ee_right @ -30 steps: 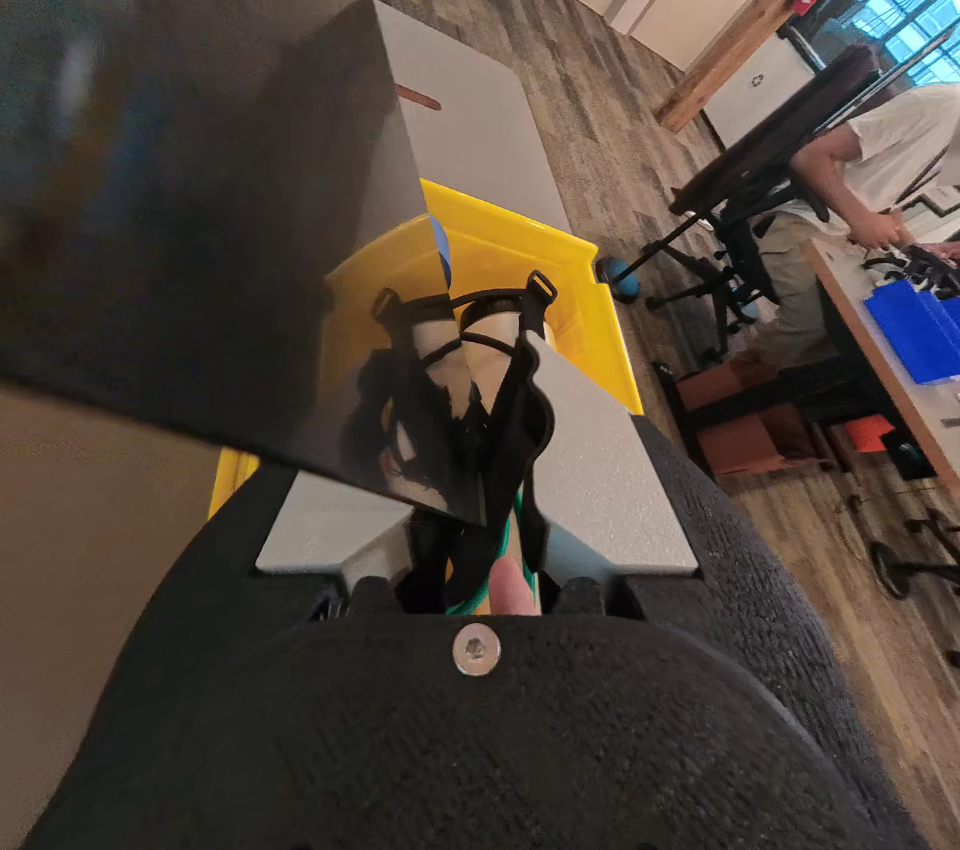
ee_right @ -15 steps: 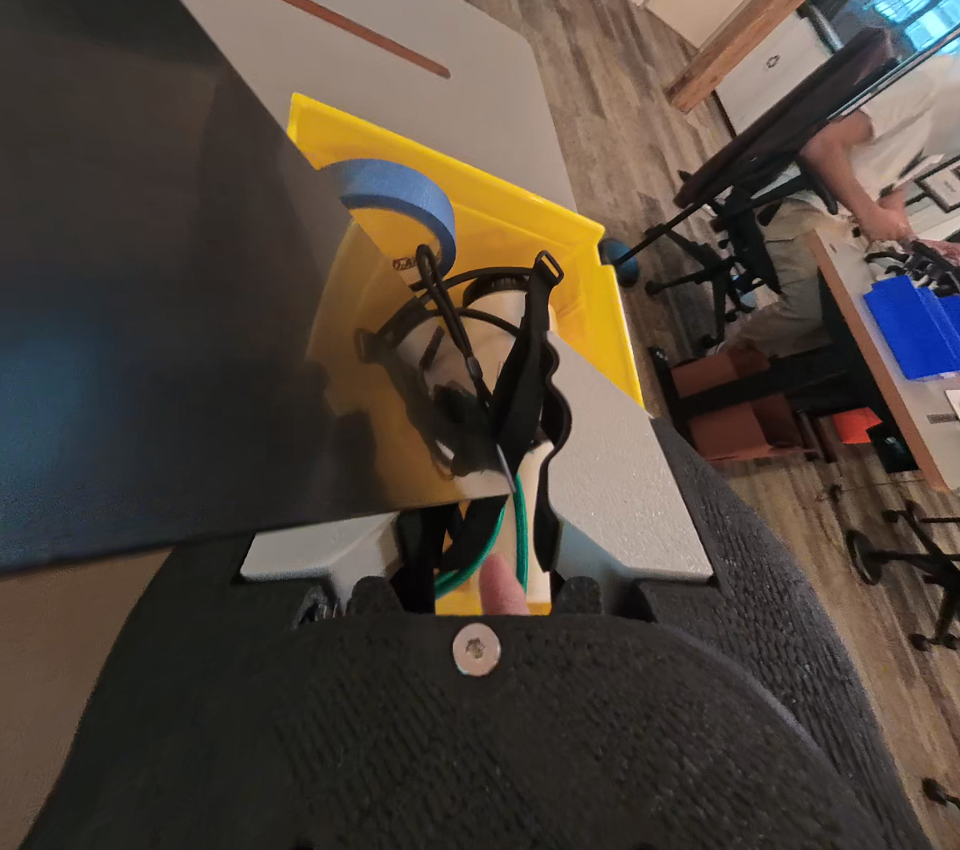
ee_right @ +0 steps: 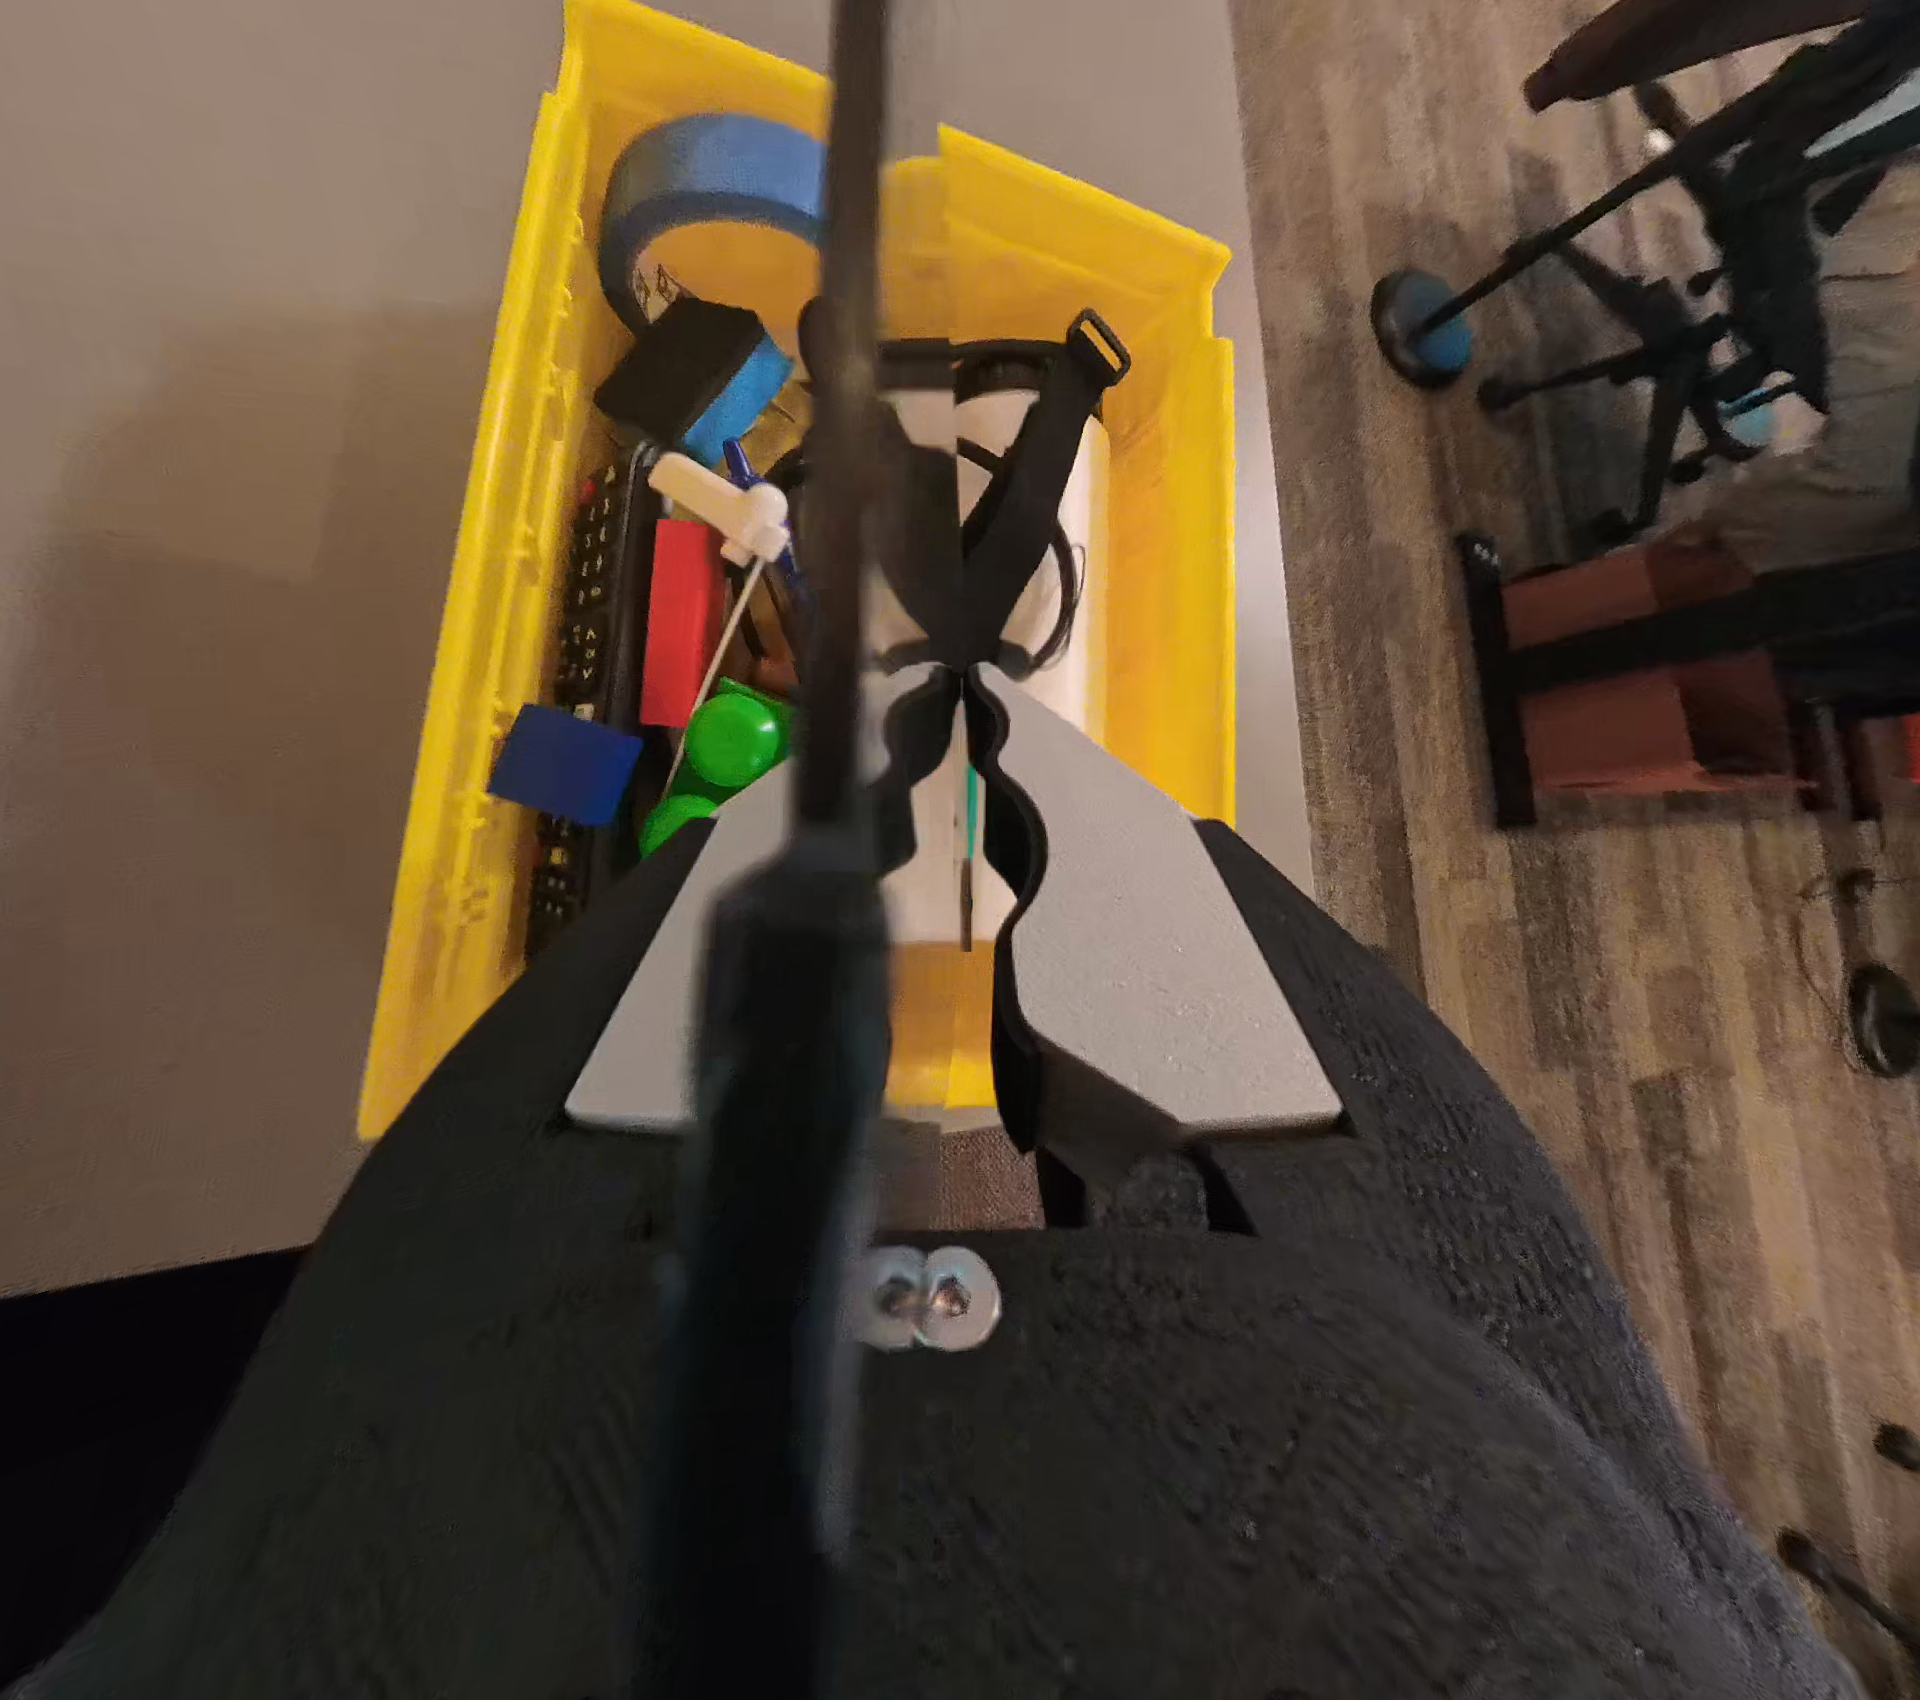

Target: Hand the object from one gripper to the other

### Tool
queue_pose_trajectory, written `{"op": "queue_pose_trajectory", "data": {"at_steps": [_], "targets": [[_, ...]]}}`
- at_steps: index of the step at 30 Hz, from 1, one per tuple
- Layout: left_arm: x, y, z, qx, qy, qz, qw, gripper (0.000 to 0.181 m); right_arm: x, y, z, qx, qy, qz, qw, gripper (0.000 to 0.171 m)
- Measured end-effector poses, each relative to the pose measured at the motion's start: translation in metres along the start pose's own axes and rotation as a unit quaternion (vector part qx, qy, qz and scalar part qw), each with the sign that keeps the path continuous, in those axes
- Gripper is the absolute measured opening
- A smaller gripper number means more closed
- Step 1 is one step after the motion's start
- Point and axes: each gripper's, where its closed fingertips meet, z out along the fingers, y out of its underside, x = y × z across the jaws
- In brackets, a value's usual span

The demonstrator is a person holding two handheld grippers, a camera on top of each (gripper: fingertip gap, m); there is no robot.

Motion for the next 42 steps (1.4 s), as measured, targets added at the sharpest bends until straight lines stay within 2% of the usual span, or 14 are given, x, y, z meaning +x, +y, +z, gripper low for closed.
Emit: {"op": "queue_pose_trajectory", "data": {"at_steps": [4,6,9,13,19,24,27,28,30,31,34,37,39,42], "targets": [[0.001,0.001,0.0,-0.001,0.002,-0.003,1.0,0.082,-0.008,0.003,0.036,-0.081,-0.064,-0.028,0.994,0.024],[0.001,0.0,0.0,0.0,0.002,-0.001,1.0,0.082,-0.001,0.003,0.044,-0.093,-0.028,-0.056,0.994,0.035],[0.001,-0.002,-0.001,0.004,0.001,-0.001,1.0,0.082,0.007,-0.013,0.037,-0.047,0.015,-0.068,0.996,0.05],[0.0,-0.003,-0.001,0.007,0.001,-0.01,1.0,0.082,0.01,-0.021,0.024,-0.028,0.02,-0.079,0.996,0.031],[-0.003,-0.004,-0.002,0.014,0.0,-0.02,1.0,0.082,0.001,-0.003,0.003,-0.166,-0.06,-0.108,0.978,0.0],[-0.004,-0.005,-0.003,0.018,0.003,-0.033,0.999,0.081,-0.004,-0.001,0.006,-0.331,-0.165,-0.16,0.915,0.0],[-0.004,-0.006,-0.003,0.021,0.004,-0.039,0.999,0.081,-0.013,-0.008,0.015,-0.363,-0.258,-0.179,0.877,0.0],[-0.004,-0.006,-0.003,0.023,0.004,-0.041,0.999,0.081,-0.007,-0.008,0.025,-0.377,-0.251,-0.178,0.873,0.002],[-0.005,-0.007,-0.004,0.025,0.003,-0.044,0.999,0.082,0.018,-0.002,0.04,-0.419,-0.186,-0.17,0.872,0.03],[-0.006,-0.007,-0.004,0.026,0.002,-0.045,0.999,0.082,0.031,-0.005,0.045,-0.419,-0.143,-0.178,0.879,0.038],[-0.009,-0.011,-0.005,0.034,-0.011,-0.04,0.999,0.084,0.053,-0.051,0.057,-0.291,-0.012,-0.239,0.926,0.057],[-0.017,-0.012,-0.007,0.037,-0.043,-0.021,0.998,0.089,0.027,-0.139,0.042,-0.013,0.081,-0.254,0.964,0.061],[-0.026,-0.01,-0.009,0.033,-0.086,0.011,0.996,0.095,-0.019,-0.193,0.006,0.21,0.082,-0.207,0.952,0.065],[-0.039,-0.011,-0.013,0.025,-0.154,0.062,0.986,0.111,-0.102,-0.226,-0.05,0.479,-0.019,-0.082,0.874,0.071]]}}
